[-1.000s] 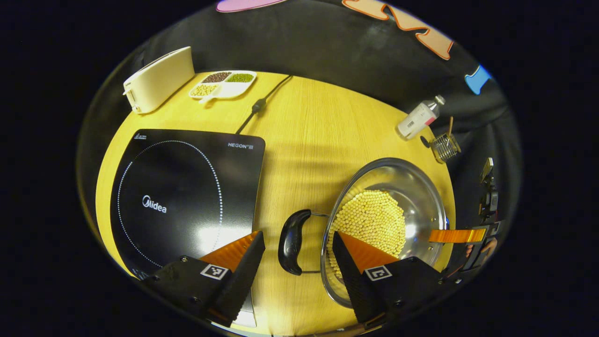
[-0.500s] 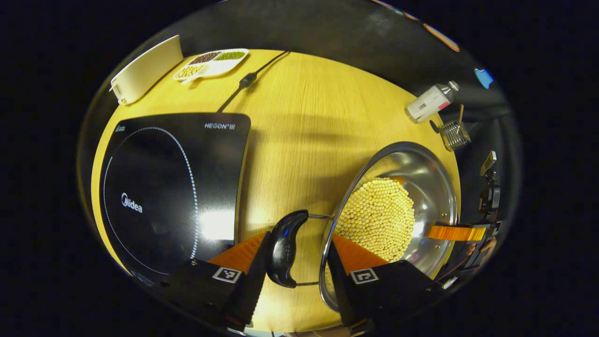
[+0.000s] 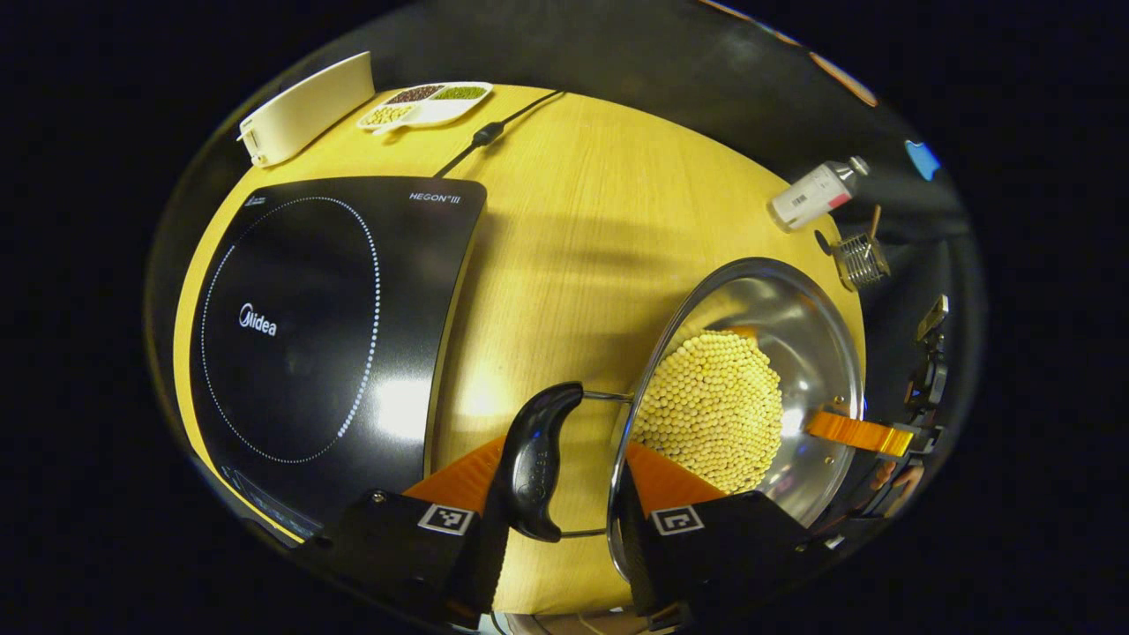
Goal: First push the handle of the pot to place it horizontally, then grasp the pot with both hands and set it on the induction cooktop.
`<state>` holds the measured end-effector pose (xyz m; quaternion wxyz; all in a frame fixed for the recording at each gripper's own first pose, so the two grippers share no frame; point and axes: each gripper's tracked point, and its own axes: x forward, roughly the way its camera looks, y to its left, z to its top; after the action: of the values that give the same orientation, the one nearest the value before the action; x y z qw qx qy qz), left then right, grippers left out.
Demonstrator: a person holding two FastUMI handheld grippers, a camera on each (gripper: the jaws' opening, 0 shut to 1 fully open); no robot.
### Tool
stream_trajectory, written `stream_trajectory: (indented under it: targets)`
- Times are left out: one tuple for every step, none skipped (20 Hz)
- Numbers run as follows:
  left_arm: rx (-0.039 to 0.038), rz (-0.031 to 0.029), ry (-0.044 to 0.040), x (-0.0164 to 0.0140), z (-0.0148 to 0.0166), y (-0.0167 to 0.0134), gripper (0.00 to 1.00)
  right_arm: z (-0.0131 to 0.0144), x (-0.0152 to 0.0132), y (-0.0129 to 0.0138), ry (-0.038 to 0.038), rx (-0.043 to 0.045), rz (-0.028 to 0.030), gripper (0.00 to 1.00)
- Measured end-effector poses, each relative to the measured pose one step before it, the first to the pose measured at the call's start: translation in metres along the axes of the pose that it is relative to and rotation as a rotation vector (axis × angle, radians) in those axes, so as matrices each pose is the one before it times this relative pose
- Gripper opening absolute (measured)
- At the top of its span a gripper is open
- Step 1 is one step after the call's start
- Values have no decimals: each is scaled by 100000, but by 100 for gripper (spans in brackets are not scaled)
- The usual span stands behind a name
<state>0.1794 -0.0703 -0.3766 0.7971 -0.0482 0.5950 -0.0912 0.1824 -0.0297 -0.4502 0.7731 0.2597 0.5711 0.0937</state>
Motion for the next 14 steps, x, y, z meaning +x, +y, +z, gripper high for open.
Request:
stream_trajectory:
  targets:
    - [460,-189,-1235,-414,-149,-239,59,-139,-113,64,-317,-640,523,54]
    - [823,-222,-420,-531,-174,-204,59,-23,-305,81,-210,-669,241,54]
    - [484,-93,-475,-453,-173,-134,59,-246,-381,-84,-89,-565,444,54]
    - [142,-300,-90,-549,-230,-115,59,-245,-521,-101,213,-453,178,54]
    - [-157,-161,130,-669,-360,-34,60,-219,-231,197,-249,-321,283,54]
    - [-353,-175,436,-387,-283,142,58,-355,-271,202,24,-841,260,54]
    - [-777,-101,332,-798,-503,138,58,-187,-692,147,157,-476,195,54]
    - [-777,17,368,-713,-426,203,58,-83,-20,290,278,-70,35,48]
    - [-644,172,503,-714,-556,277,58,-316,441,284,-18,-270,113,48]
    - [-202,211,391,-701,-440,320,58,-66,163,230,-110,-191,149,48]
    - [41,234,49,-546,-322,376,59,-199,2,410,53,325,94,48]
    - [307,130,-53,-674,-307,383,59,-259,2,386,137,101,175,48]
    - [673,-23,-681,-641,-190,441,59,-161,-129,288,372,263,261,48]
    - [831,43,-806,-675,-2,481,59,-142,60,319,159,132,215,48]
